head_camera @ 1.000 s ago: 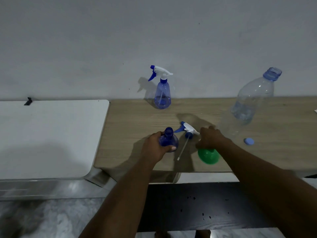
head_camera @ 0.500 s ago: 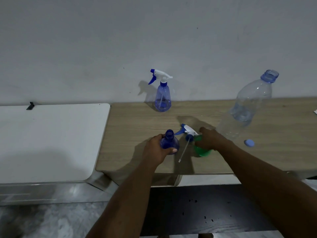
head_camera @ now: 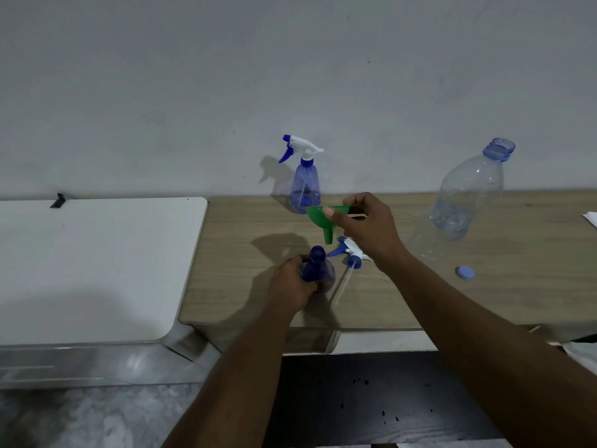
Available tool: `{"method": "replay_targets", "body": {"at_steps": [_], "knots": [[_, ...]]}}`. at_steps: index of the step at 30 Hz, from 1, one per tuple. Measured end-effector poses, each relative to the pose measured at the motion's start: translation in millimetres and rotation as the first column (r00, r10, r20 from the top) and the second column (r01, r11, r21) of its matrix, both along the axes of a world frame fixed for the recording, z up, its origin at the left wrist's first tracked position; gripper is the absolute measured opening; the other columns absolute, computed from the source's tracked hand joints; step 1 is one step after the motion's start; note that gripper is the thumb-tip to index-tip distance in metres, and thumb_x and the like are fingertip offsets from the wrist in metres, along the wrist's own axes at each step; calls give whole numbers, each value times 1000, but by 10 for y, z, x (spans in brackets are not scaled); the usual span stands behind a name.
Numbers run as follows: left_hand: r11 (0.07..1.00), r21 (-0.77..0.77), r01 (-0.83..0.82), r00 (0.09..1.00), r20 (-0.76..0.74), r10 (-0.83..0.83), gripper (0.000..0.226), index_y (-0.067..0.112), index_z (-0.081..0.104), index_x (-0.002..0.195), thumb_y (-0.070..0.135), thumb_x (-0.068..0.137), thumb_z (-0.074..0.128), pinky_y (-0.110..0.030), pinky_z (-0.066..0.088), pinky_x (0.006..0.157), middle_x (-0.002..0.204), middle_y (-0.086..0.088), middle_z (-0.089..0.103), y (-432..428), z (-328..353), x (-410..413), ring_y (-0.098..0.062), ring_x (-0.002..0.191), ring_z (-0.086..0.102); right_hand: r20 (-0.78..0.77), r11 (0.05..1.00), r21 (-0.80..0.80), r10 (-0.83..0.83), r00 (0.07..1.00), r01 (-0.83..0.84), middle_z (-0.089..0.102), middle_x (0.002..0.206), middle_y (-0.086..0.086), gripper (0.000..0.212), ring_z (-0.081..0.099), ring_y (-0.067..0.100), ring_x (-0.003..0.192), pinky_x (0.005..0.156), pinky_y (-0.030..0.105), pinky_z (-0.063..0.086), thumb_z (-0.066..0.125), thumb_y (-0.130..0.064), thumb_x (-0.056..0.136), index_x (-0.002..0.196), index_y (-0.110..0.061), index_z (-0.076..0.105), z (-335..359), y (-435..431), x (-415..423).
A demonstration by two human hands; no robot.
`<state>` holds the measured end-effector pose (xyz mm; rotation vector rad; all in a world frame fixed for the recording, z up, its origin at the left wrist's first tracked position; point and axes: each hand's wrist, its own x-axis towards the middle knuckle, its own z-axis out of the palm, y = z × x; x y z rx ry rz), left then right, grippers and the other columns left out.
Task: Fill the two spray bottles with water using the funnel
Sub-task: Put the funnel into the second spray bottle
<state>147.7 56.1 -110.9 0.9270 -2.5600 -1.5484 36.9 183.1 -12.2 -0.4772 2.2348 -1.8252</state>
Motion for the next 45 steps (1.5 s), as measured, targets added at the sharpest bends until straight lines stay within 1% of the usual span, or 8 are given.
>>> {"method": "replay_targets", "body": {"at_steps": [16,20,24,27,30,34,39,45], "knots": [[999,8,32,999,-22,-32,68,34,60,124,37,64,92,-33,50,84,109,8,63,-25,-38,2,-18,100,61,-301,975,184,175,937,-123,62,107,-17,56,66,10,100,80,28,58,92,-41,62,100,-27,53,-437,96,302],[999,11,38,998,-54,-38,66,33,62,122,35,63,92,-30,48,81,108,11,65,-21,-52,-2,-13,97,60,-307,961,237,215,927,-144,60,118,-10,69,62,8,107,85,31,57,90,-39,66,117,-27,46,-477,160,322],[999,2,41,998,-51,-41,64,34,64,121,34,62,90,-44,54,94,113,5,71,-13,-79,-19,-19,102,65,-225,957,232,227,948,-174,54,131,-9,93,57,8,116,90,36,56,91,-41,63,136,-35,33,-516,198,331],[999,46,15,999,-48,-12,66,40,65,112,42,51,92,-43,55,91,109,9,72,-12,-93,-32,-16,98,66,-237,975,207,124,964,-75,53,126,-6,90,56,6,113,85,25,53,86,-52,66,137,-33,33,-537,263,361],[1000,4,-6,998,-59,6,67,37,67,111,39,50,94,-35,55,87,102,12,73,-10,-110,-49,-14,93,68,-315,959,112,-212,925,259,56,110,0,60,58,13,98,80,39,55,76,-47,81,126,-23,44,-551,384,321],[1000,-27,11,997,-81,-13,67,30,67,118,36,57,94,-32,53,86,102,8,72,32,-110,-64,-15,93,67,-403,755,-35,-611,682,655,49,108,3,40,52,20,95,83,50,49,68,-36,87,114,-13,49,-475,647,156],[998,-51,41,994,-98,-46,65,29,68,117,35,58,94,-31,53,83,94,11,70,122,-94,-122,-16,90,68,-451,559,-125,-768,455,820,48,123,13,63,51,31,112,95,51,45,75,-34,77,123,-4,46,-336,874,-63],[998,-40,54,994,-95,-58,66,28,68,116,36,57,95,-30,52,81,95,9,70,133,-122,-145,-16,88,67,-191,755,-25,-647,738,655,39,150,1,101,43,20,134,110,35,36,83,-52,70,148,-21,27,-174,1000,-328]]}}
